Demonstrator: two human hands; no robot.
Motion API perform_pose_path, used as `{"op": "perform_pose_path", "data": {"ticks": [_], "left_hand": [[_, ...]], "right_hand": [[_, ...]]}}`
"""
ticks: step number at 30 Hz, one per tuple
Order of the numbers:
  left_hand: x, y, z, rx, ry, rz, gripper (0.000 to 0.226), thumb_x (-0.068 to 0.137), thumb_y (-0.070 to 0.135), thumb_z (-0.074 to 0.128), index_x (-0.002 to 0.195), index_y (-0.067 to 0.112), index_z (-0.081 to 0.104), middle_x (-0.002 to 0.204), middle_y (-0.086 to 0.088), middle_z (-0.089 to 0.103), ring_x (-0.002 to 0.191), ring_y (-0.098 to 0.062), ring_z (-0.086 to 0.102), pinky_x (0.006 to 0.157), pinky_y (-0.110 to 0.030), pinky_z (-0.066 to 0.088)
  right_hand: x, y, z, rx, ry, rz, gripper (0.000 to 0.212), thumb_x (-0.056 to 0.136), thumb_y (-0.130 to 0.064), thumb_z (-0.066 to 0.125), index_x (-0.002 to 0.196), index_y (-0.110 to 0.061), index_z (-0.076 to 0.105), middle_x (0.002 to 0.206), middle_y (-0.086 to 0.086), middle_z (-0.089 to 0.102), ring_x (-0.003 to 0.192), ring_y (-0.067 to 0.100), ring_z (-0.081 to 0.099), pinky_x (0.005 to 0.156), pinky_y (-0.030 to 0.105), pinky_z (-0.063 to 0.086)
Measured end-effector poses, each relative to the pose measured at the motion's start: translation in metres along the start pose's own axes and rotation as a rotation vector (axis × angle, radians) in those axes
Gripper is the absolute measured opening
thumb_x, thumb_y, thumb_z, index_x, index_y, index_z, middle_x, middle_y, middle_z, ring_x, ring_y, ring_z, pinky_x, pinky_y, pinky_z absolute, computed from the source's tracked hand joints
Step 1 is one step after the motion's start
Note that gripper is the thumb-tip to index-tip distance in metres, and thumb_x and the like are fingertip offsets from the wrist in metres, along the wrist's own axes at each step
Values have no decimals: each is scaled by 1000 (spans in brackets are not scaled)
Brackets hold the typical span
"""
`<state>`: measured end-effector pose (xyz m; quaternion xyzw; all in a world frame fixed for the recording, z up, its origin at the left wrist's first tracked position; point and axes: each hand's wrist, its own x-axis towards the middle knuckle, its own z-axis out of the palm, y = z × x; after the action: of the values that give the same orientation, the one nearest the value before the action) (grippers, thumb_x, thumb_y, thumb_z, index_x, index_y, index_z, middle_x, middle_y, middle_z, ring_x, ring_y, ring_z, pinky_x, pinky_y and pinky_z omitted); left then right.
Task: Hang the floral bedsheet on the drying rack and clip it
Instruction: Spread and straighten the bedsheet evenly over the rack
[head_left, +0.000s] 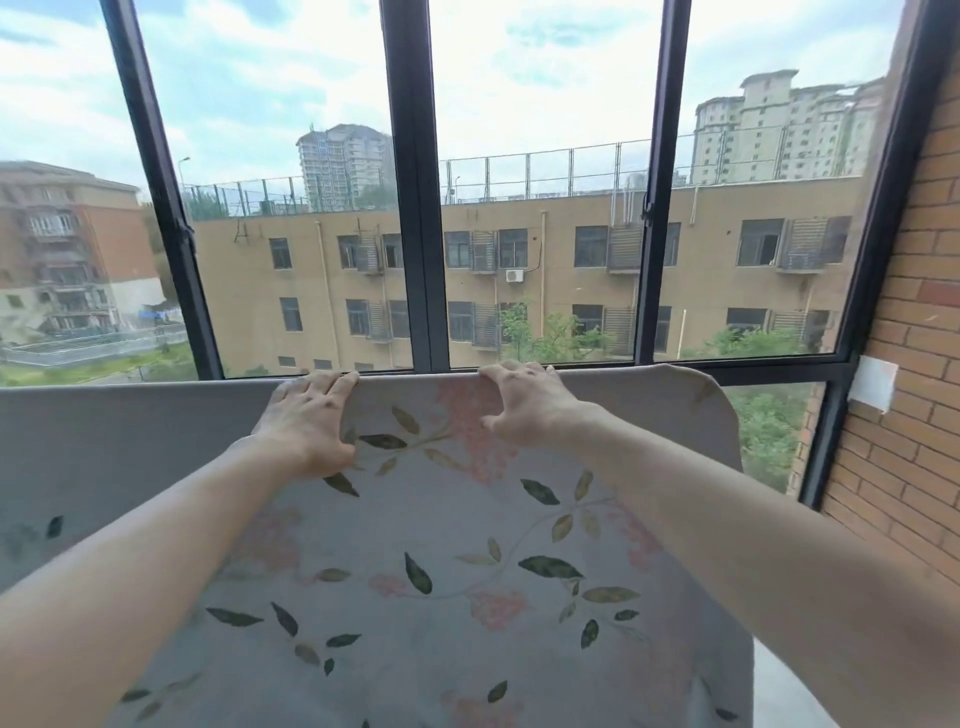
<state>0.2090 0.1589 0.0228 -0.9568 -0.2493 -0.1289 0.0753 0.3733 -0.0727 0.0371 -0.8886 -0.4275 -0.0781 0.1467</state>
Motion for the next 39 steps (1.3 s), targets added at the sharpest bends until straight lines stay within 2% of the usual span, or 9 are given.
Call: {"op": "perform_pose_path", "data": {"ticks": [4,8,12,19,22,27,31,35,39], "left_hand": [[-26,-67,5,-6,-35,-97,101,84,47,63,165,28,7,173,3,8,159,-22,10,129,-42,11],[-54,-120,8,-36,-55,-164,100,85,46,64,165,29,8,173,2,7,159,-21,10,129,-40,10],[-74,-177,7,-72,-36,-227,98,86,44,65,165,29,9,173,3,7,159,-21,9,129,-40,10],[-103,-305,18,-62,-21,-388,96,87,42,68,164,29,13,172,5,9,158,-20,11,127,-41,10],[-106,-372,25,-30,-28,-442,94,88,39,68,164,29,14,172,5,10,157,-20,12,126,-41,12],[-104,-487,28,-20,-34,-580,93,85,41,68,163,28,19,171,4,15,154,-25,20,123,-43,22],[-116,-564,32,-73,-2,-684,90,83,36,69,162,26,25,168,2,22,151,-27,26,119,-44,30],[-124,-640,39,-147,-14,-768,83,85,27,69,159,24,32,166,-5,28,151,-29,28,120,-42,30],[-110,-706,44,-231,5,-749,71,86,17,64,153,22,41,155,-5,45,138,-29,47,111,-38,41]], "right_hand": [[13,-46,21,47,36,-28,75,91,-36,67,157,-24,34,158,1,37,149,27,29,127,51,10],[30,-97,39,50,31,-89,76,90,-31,66,158,-23,33,159,1,35,150,27,26,128,52,5],[59,-156,57,27,40,-175,75,89,-36,64,157,-22,35,156,3,38,148,27,28,127,54,6],[122,-291,116,-26,103,-366,81,88,-46,66,158,-26,30,158,3,37,146,29,32,124,46,17],[157,-350,138,-76,131,-407,82,89,-50,64,158,-22,30,151,6,45,141,28,41,118,43,29],[216,-437,170,-93,103,-484,75,88,-52,62,151,-20,37,142,6,55,133,27,51,114,44,37],[241,-504,188,-125,119,-550,82,89,-54,61,156,-19,29,142,6,52,130,29,51,110,45,38],[257,-572,212,-136,114,-608,85,89,-54,60,158,-18,24,144,7,48,129,31,48,108,45,36],[272,-619,223,-118,112,-592,78,89,-51,62,153,-17,30,139,7,50,128,30,49,107,44,35]]}}
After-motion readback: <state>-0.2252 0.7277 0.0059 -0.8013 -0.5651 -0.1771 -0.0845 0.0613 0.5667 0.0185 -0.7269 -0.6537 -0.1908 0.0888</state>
